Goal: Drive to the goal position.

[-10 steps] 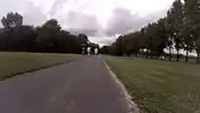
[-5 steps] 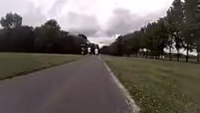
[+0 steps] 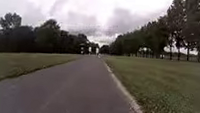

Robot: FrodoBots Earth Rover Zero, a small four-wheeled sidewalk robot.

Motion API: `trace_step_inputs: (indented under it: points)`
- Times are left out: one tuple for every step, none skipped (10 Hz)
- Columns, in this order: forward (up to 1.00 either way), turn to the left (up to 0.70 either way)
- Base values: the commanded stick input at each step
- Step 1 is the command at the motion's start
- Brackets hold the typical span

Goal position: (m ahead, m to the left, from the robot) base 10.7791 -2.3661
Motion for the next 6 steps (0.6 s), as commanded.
trace_step_inputs:
  points:
    - [0.70,0.00]
    - [0.70,0.00]
    - [0.70,0.00]
    - [0.70,0.00]
    - [0.70,0.00]
    - [0.70,0.00]
